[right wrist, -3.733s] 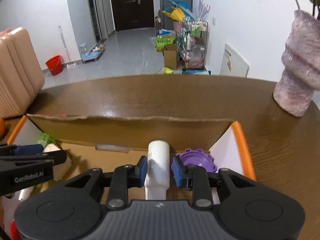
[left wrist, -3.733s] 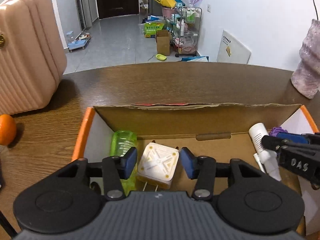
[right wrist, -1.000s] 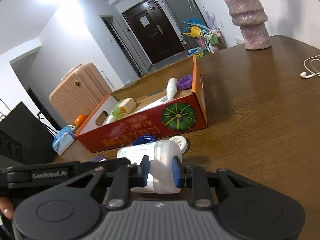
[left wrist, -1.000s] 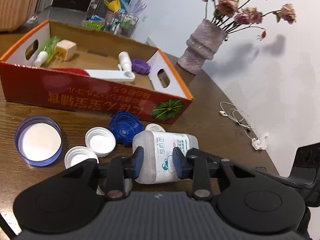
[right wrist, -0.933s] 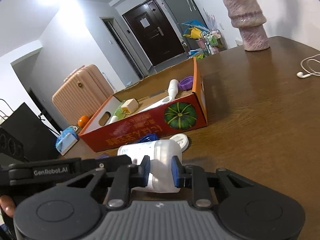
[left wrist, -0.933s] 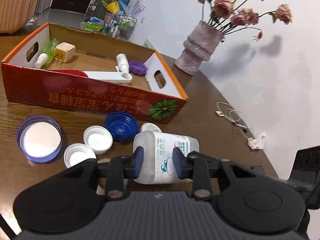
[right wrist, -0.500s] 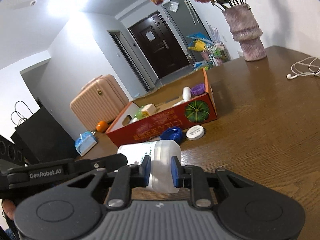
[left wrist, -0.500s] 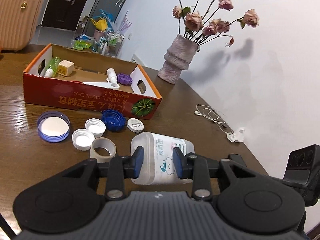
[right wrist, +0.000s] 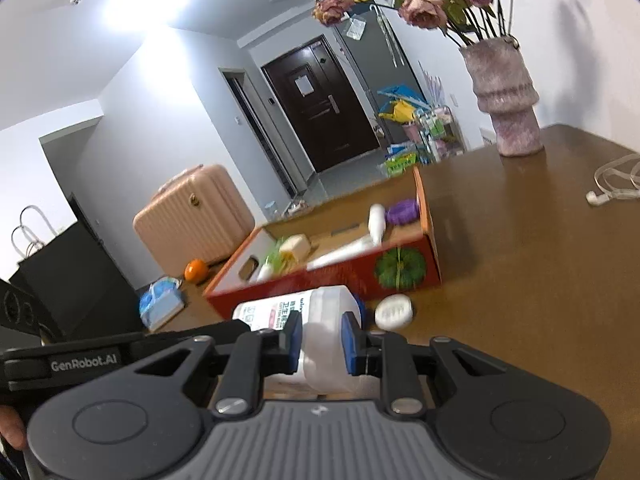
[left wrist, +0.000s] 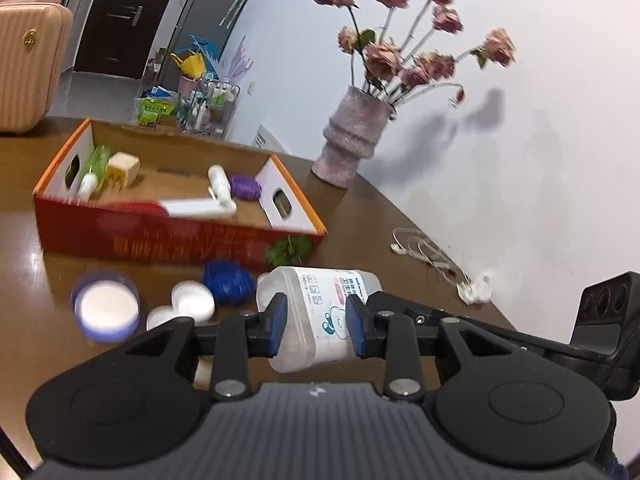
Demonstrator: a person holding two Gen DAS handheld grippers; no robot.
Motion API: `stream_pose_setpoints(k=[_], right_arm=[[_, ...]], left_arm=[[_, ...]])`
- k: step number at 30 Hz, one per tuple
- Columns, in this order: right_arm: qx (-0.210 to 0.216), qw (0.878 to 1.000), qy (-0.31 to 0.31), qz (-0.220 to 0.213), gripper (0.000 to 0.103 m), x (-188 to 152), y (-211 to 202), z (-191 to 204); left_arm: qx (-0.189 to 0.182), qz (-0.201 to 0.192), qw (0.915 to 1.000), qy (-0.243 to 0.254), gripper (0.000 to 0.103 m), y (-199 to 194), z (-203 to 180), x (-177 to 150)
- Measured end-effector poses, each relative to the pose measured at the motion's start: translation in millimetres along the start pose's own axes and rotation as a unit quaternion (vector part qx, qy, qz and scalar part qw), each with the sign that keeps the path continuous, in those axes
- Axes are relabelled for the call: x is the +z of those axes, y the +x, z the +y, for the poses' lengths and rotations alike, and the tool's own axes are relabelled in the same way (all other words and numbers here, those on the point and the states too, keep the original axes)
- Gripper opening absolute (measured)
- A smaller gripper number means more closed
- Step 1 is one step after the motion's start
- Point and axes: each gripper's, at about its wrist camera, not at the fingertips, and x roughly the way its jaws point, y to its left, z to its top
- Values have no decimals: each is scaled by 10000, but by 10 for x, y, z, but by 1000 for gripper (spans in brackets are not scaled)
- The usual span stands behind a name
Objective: Organize rigid objects
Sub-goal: 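Grasp the white pill bottle with the left tool while the right tool grasps it too, then carry the pill bottle with both tools into the box and open both tools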
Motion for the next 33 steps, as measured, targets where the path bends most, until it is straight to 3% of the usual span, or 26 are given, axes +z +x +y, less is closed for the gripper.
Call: stream_pose_setpoints(k=[5, 11, 18, 23, 27, 30, 33], right_arm=[[7, 10000, 6, -37, 20, 491, 470, -140], [-27, 9993, 234, 292, 19, 955, 1247, -419], [-521, 9949, 2, 859, 19, 1037, 1832, -608], [-1126, 9845, -906, 996, 21, 935, 1939, -474], [-1264, 9793, -1235, 986, 23, 926, 1906, -371], [-1288, 9787, -1277, 959, 23, 949, 1792, -309], [-1269, 9795, -1350, 790, 23, 1007, 1573, -213]], left_arm=[[-2, -101, 9999, 94, 31, 334, 115, 477], [159, 52, 9995, -255, 32, 945, 436, 1022], [281, 401, 9976, -490, 32, 1579, 754, 1110], [138, 803, 9946, -639, 32, 1849, 880, 965], [122, 942, 9939, -568, 33, 1911, 875, 921], [272, 813, 9955, -403, 34, 1790, 832, 957], [502, 493, 9975, 96, 38, 1461, 713, 962]])
